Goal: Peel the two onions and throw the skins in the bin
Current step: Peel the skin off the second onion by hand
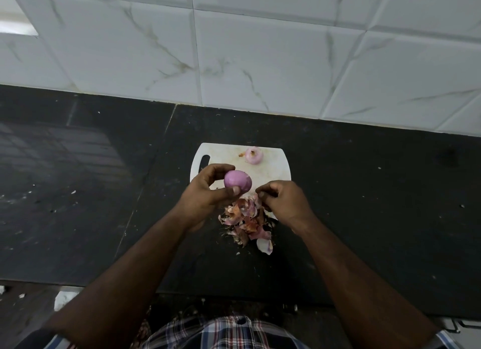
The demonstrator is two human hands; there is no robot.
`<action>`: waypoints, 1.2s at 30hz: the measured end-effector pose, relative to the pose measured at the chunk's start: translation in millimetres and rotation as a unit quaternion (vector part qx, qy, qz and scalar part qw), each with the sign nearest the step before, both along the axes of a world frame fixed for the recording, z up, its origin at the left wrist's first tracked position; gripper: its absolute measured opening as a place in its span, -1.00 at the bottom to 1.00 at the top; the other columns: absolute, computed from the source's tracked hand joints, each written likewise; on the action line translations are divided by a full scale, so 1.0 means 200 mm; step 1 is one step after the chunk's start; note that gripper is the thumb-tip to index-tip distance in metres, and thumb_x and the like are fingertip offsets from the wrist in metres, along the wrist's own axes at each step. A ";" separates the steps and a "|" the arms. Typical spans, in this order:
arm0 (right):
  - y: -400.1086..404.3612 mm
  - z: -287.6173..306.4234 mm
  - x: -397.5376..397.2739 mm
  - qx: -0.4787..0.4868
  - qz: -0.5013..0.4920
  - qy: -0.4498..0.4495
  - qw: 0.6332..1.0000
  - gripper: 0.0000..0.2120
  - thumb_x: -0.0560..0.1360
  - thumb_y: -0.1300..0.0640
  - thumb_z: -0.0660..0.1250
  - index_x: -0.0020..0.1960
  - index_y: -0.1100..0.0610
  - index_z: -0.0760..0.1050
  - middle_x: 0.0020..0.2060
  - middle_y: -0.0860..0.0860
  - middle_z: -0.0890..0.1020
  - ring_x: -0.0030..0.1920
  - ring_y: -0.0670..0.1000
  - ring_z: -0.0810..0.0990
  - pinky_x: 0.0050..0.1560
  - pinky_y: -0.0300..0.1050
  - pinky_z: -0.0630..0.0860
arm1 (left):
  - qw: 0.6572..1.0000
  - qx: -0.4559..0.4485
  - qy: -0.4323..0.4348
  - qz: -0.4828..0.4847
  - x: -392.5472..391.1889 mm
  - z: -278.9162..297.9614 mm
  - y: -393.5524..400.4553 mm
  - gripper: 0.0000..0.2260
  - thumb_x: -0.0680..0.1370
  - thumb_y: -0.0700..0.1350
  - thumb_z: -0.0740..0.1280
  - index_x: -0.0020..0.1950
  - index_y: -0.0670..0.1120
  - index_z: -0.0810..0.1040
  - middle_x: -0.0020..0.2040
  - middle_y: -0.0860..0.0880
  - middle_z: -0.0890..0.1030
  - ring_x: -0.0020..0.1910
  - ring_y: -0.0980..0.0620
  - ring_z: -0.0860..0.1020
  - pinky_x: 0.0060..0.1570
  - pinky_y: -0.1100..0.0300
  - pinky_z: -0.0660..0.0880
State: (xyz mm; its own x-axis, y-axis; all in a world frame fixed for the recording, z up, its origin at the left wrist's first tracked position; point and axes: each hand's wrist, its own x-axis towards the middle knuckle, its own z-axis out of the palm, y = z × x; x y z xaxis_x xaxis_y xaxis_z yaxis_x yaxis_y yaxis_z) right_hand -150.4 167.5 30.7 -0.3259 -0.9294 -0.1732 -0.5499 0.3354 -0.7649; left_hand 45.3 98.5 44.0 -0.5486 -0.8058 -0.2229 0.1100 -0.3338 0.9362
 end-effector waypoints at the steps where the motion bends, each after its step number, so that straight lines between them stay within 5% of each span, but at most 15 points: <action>1: 0.00 0.01 0.01 -0.003 0.014 0.015 1.000 -0.85 0.51 0.18 0.44 0.07 0.10 0.70 0.00 -0.02 0.73 -0.01 -0.08 0.66 0.05 -0.16 0.58 | 0.999 0.033 0.018 0.009 0.00 -0.01 0.01 -0.51 0.37 -0.30 0.52 0.28 -0.16 0.51 0.30 -0.17 0.51 0.10 -0.14 0.66 0.05 -0.05 0.65; 5: 0.01 0.08 0.02 -0.065 0.008 -0.042 0.997 -0.72 0.43 0.15 0.53 0.13 0.06 0.67 0.04 -0.08 0.68 0.03 -0.09 0.65 -0.01 -0.08 0.61 | 0.991 0.124 0.045 0.013 0.00 -0.01 0.02 -0.63 0.54 -0.29 0.39 0.33 -0.23 0.44 0.25 -0.25 0.52 0.04 -0.22 0.68 -0.06 0.05 0.66; 10: -0.02 0.13 0.10 -0.076 0.073 -0.082 0.991 -0.47 0.34 0.07 0.61 0.28 -0.02 0.56 0.12 -0.15 0.65 0.04 -0.18 0.64 0.02 -0.24 0.59 | 0.992 0.123 0.010 -0.006 -0.01 0.00 0.02 -0.78 0.63 -0.13 0.31 0.23 -0.21 0.54 0.08 -0.20 0.59 -0.15 -0.16 0.68 -0.12 0.08 0.66; 18: -0.03 0.13 0.11 -0.097 0.067 -0.106 0.987 -0.59 0.23 0.04 0.67 -0.05 0.03 0.54 -0.14 -0.03 0.66 -0.11 -0.04 0.67 -0.06 -0.01 0.64 | 0.995 0.097 -0.030 0.008 -0.02 0.01 0.03 -0.77 0.64 -0.14 0.29 0.19 -0.26 0.56 -0.04 -0.19 0.59 -0.26 -0.12 0.64 -0.28 0.12 0.63; 25: -0.01 0.14 0.08 -0.085 0.101 -0.152 0.980 -0.76 0.37 0.19 0.59 -0.15 0.07 0.52 -0.24 -0.04 0.60 -0.20 -0.04 0.57 -0.09 0.04 0.61 | 0.989 0.144 -0.012 -0.001 -0.02 0.02 0.05 -0.83 0.62 -0.12 0.28 0.06 -0.19 0.60 -0.11 -0.17 0.60 -0.33 -0.04 0.58 -0.37 0.21 0.58; 28: -0.01 0.12 0.07 -0.094 0.050 -0.237 0.966 -0.83 0.47 0.28 0.48 -0.17 0.11 0.51 -0.24 0.03 0.58 -0.25 -0.03 0.59 -0.25 -0.13 0.58 | 0.985 0.173 0.003 0.003 -0.02 0.03 0.06 -0.81 0.62 -0.11 0.28 0.10 -0.20 0.58 -0.13 -0.17 0.63 -0.37 -0.02 0.56 -0.41 0.25 0.57; 32: 0.00 0.08 0.10 -0.075 -0.048 -0.359 0.929 -0.84 0.56 0.32 0.35 -0.18 0.18 0.45 -0.27 0.03 0.59 -0.22 0.00 0.61 -0.14 0.02 0.66 | 0.979 0.200 0.029 0.008 -0.02 0.03 0.06 -0.78 0.61 -0.10 0.30 0.16 -0.21 0.54 -0.09 -0.20 0.58 -0.41 0.00 0.54 -0.45 0.29 0.55; 36: 0.01 0.07 0.10 -0.068 -0.068 -0.332 0.938 -0.87 0.53 0.37 0.37 -0.12 0.20 0.49 -0.25 0.08 0.62 -0.21 0.03 0.63 -0.20 0.01 0.67 | 0.978 0.206 0.022 -0.007 -0.01 0.01 0.07 -0.78 0.61 -0.07 0.30 0.16 -0.19 0.52 -0.17 -0.17 0.61 -0.41 0.02 0.53 -0.47 0.30 0.52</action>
State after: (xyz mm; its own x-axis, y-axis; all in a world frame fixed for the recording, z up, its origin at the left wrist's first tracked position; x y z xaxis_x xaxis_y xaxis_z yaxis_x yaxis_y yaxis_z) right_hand -131.0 170.5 44.4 -0.3056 -0.9154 -0.2622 0.1043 0.2415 -0.9648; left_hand 42.6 111.7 46.4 -0.5750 -0.6455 -0.5027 0.1407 -0.6833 0.7164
